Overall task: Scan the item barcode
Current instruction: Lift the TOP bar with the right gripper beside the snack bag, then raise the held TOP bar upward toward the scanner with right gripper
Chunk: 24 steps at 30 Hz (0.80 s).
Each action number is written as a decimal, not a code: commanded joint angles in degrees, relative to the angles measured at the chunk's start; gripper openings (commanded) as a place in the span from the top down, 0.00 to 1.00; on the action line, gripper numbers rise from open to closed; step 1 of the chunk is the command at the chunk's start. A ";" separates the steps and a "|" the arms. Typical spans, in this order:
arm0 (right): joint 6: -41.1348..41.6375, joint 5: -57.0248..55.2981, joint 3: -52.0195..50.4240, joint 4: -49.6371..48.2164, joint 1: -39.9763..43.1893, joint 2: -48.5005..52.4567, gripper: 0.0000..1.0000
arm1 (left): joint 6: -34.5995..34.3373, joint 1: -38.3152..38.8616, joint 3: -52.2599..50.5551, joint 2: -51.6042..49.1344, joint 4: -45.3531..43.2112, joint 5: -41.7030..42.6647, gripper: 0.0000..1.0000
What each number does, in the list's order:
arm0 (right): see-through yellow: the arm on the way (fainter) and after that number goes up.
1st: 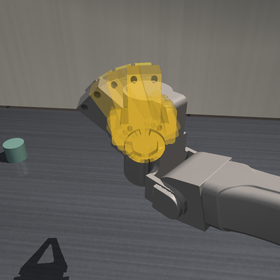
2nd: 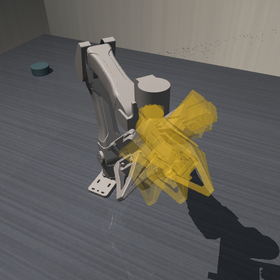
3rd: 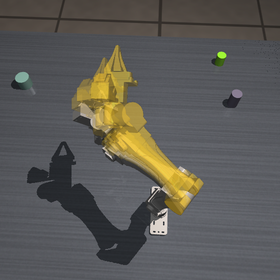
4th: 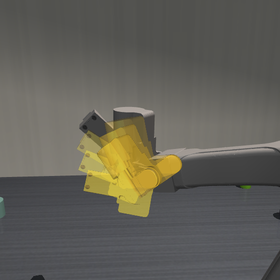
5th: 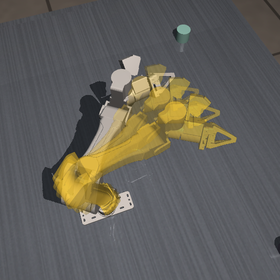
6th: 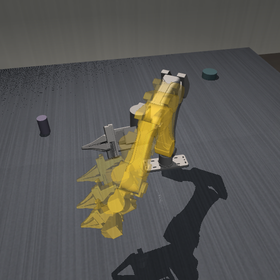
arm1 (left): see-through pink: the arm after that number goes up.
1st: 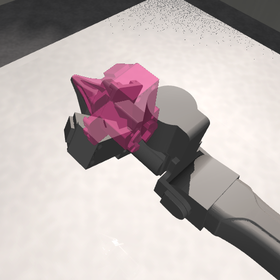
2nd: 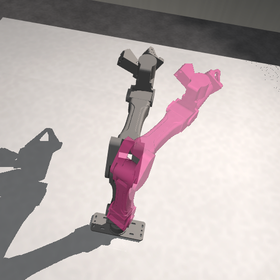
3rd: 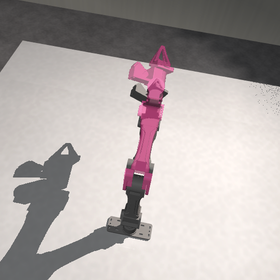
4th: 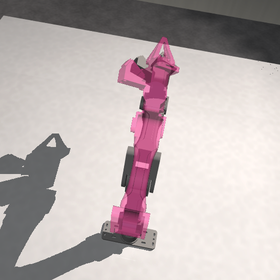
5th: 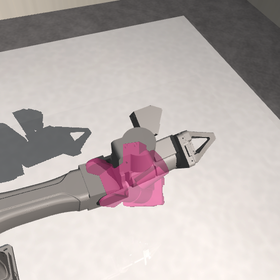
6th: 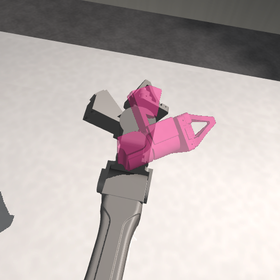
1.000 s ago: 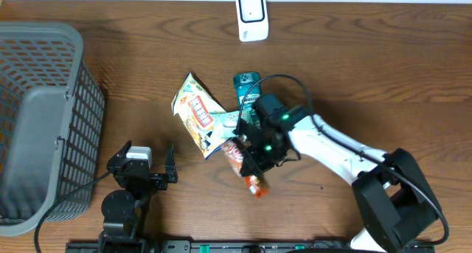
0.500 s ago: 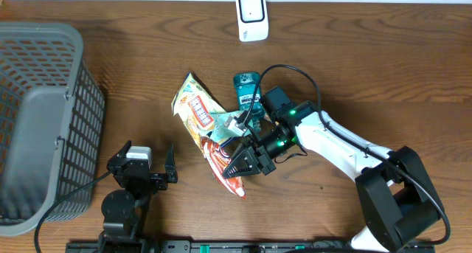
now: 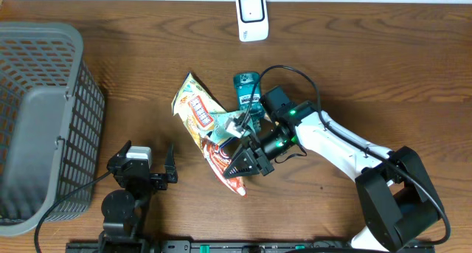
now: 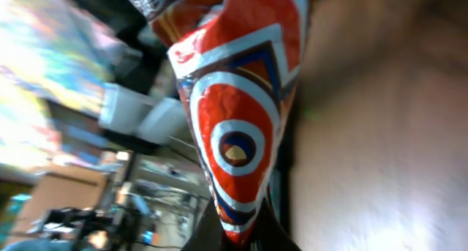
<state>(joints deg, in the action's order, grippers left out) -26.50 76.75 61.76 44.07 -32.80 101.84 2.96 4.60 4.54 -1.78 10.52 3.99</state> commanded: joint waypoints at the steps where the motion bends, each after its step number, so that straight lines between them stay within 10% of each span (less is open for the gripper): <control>1: 6.84 -11.93 0.11 -0.87 0.13 0.09 0.99 | -0.28 -0.20 -0.79 0.04 1.68 0.52 0.02; 16: 14.23 -24.17 0.09 0.83 -0.04 0.09 0.99 | -0.28 -0.20 -0.79 0.04 1.68 0.52 0.02; 24: 28.04 -50.93 6.19 1.38 0.13 0.04 0.99 | -0.28 -0.20 -0.79 0.04 1.68 0.52 0.02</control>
<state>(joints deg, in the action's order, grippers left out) -4.91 39.64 62.96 44.60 -32.80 101.84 2.96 4.60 4.54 -1.78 10.52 3.99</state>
